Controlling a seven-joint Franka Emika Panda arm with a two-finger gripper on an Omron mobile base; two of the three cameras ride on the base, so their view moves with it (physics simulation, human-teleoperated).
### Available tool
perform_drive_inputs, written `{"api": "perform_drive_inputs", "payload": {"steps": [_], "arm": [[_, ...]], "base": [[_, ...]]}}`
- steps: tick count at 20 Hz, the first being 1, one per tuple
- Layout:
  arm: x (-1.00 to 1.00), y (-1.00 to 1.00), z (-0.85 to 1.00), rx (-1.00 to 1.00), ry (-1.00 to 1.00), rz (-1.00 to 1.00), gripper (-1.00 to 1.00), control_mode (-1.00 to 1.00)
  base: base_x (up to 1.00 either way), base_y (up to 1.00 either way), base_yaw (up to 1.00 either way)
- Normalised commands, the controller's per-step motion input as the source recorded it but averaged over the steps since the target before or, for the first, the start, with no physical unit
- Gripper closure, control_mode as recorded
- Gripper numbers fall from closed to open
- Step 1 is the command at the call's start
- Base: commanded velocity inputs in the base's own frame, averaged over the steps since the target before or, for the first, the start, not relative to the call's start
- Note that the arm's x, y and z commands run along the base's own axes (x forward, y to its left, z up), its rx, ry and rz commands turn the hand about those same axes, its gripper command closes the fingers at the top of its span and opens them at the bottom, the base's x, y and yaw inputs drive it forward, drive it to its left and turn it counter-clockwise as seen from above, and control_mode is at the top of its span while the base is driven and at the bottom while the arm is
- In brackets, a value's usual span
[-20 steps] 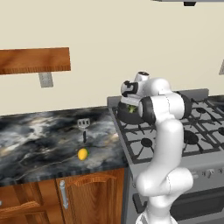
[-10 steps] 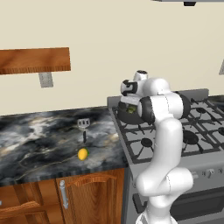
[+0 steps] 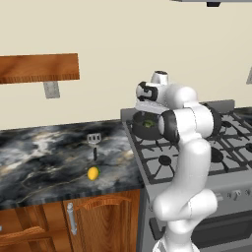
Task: Put the lemon and broccoli in the pot. Retrieve the spatula and lightly stir the vegetables in the pot.
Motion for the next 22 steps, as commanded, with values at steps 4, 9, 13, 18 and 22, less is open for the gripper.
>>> {"api": "perform_drive_inputs", "payload": {"steps": [4,9,13,18,22], "arm": [[-0.82,0.55,0.28,0.00,0.00,0.07,-1.00,-1.00],[-0.95,0.57,0.12,0.00,-0.02,0.08,-1.00,-1.00],[-0.97,0.58,0.00,0.00,-0.09,0.04,-1.00,-1.00],[-0.90,0.54,0.01,0.00,-0.04,0.11,-1.00,-1.00],[-0.76,0.63,0.00,0.00,0.00,0.05,-1.00,-1.00]], "base": [[0.00,0.00,0.00],[0.00,0.00,0.00],[0.00,0.00,0.00],[0.00,0.00,0.00],[0.00,0.00,0.00]]}}
